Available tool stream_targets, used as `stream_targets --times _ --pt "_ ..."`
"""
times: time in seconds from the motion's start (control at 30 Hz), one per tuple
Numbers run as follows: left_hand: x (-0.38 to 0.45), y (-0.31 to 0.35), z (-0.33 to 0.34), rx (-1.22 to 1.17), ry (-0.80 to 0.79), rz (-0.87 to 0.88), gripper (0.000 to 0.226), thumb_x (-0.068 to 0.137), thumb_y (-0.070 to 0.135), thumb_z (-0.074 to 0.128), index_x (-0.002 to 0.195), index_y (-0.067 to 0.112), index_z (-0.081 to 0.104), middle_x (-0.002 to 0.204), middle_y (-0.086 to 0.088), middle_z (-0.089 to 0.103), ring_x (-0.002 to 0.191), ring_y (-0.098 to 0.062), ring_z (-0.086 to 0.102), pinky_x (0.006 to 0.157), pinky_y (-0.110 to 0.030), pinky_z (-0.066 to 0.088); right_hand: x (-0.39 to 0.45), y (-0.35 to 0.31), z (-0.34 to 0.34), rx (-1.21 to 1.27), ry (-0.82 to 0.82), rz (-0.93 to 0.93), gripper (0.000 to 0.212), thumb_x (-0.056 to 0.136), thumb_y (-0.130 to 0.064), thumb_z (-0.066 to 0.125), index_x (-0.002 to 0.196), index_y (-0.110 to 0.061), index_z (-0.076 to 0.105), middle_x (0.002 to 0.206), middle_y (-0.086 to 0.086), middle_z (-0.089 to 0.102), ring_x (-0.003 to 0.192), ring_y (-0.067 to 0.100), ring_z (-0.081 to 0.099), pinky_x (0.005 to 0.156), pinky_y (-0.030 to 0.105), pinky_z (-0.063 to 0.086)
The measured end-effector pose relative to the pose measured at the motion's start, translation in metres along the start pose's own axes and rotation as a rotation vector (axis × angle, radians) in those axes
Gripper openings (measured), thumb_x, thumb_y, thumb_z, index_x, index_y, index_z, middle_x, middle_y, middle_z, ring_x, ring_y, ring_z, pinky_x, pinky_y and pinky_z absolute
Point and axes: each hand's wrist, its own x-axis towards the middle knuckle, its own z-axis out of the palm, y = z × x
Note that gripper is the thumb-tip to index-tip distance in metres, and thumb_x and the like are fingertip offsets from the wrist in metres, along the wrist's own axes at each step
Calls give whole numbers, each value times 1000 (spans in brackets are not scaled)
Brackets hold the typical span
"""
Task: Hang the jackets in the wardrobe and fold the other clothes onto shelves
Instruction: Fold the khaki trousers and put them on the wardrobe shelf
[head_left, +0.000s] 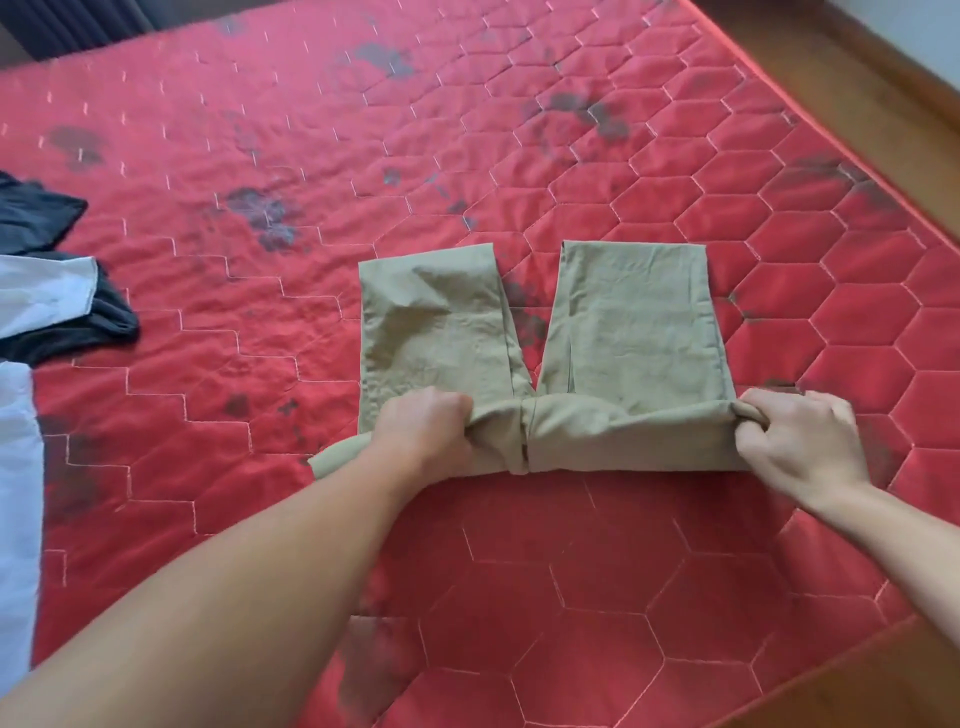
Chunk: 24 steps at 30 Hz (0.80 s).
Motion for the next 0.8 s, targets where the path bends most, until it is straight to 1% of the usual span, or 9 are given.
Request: stream_targets --times 0.03,0.1,0.23,0.3,0.4,0.47,0.53,0.63,0.8 --pt "8 -2 -7 34 21 -15 21 81 39 58 89 20 61 100 -8 67 94 -33 64 70 -32 42 12 -3 -6 -4 -8 -21 16 69 -25 36 54 -24 41 53 -11 46 67 28 53 95 44 34" --pt "30 -8 -22 83 73 -64 17 80 22 52 94 19 60 104 -11 66 97 -35 63 69 -33 38 48 -8 -13 -46 -15 -37 18 69 -28 35 55 -20 45 53 -8 48 62 26 46 92 41 32" --pt "81 -21 -29 116 191 -94 9 83 18 48 89 21 54 103 -7 68 99 -30 61 78 -37 33 121 -18 -1 -147 -16 -51 22 68 -29 38 69 -18 57 72 4 67 77 27 62 97 41 27" --pt "108 -26 -26 68 259 -155 18 86 16 47 99 23 57 109 -4 66 106 -27 56 89 -39 29 147 -22 9 -139 -37 -17 14 74 -22 48 80 -18 60 87 9 67 91 30 61 104 45 25" --pt "128 -18 -6 -83 350 -296 42 95 32 43 137 39 43 144 -1 43 136 -23 33 111 -48 14 157 -31 33 -52 32 -59 41 78 -12 57 118 -14 57 123 15 55 117 36 50 112 57 19" --pt "119 3 21 -107 232 -264 56 94 56 26 149 49 19 162 3 12 149 -22 6 116 -52 -1 134 -49 58 19 40 -214 49 83 -27 51 131 -19 49 140 13 47 129 35 44 112 57 18" --pt "107 26 48 -123 61 -204 67 84 69 5 148 53 -5 163 8 -10 149 -22 -14 115 -55 -11 105 -69 86 4 -73 -349 57 87 -47 39 139 -25 43 150 10 40 137 32 38 113 53 15" --pt "109 29 75 -122 13 -214 71 78 72 -6 145 52 -18 162 8 -18 147 -22 -23 114 -57 -16 94 -76 117 -55 -218 -360 67 89 -62 29 148 -31 34 158 7 29 144 30 28 115 49 9" --pt "132 -3 92 -27 48 -199 75 75 78 -12 144 50 -19 161 9 -21 147 -18 -23 115 -55 -16 116 -57 135 -148 -190 -419 76 87 -69 27 150 -27 31 158 8 28 144 28 27 116 50 15"
